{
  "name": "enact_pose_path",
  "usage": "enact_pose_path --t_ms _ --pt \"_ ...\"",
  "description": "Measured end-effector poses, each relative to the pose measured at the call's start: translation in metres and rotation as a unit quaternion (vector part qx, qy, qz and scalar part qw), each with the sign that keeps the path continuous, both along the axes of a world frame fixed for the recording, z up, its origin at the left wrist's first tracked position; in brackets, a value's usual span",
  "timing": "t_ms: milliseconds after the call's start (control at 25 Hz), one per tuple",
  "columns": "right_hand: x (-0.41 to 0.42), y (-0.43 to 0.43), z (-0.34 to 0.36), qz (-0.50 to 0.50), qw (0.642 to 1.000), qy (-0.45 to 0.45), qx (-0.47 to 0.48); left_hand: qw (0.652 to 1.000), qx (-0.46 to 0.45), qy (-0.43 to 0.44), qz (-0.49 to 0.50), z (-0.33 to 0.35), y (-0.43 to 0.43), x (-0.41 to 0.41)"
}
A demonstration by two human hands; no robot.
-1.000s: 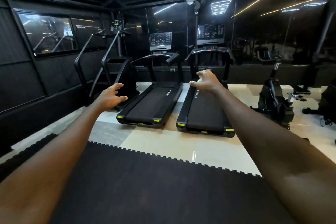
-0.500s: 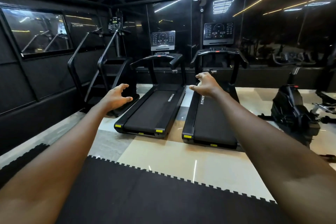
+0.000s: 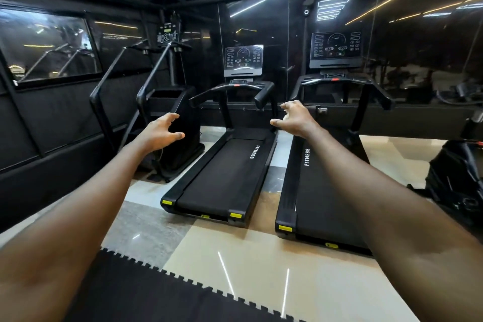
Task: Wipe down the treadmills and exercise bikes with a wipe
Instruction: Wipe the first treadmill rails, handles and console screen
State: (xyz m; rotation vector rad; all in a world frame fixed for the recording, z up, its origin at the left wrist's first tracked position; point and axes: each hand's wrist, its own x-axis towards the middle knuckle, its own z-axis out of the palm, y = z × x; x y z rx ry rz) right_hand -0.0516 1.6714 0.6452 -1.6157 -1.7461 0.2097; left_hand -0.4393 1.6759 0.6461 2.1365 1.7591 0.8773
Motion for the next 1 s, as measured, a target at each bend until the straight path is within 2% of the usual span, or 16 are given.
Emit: enact_pose_path --t_ms 200,640,1000 --pt "-0.030 0.152 -0.002 0.000 1.000 -0.002 0.009 1.000 0.009 0.006 0.010 0.001 0.152 -0.036" --pt "-0.086 0.428 0.009 -0.033 0.999 -0.003 0.010 0.999 0.016 -0.015 -0.025 0.013 0.455 -0.096" --pt "-0.113 0.699 0.001 -0.032 0.999 -0.011 0.023 0.999 0.027 -0.007 -0.021 0.009 0.704 -0.129"
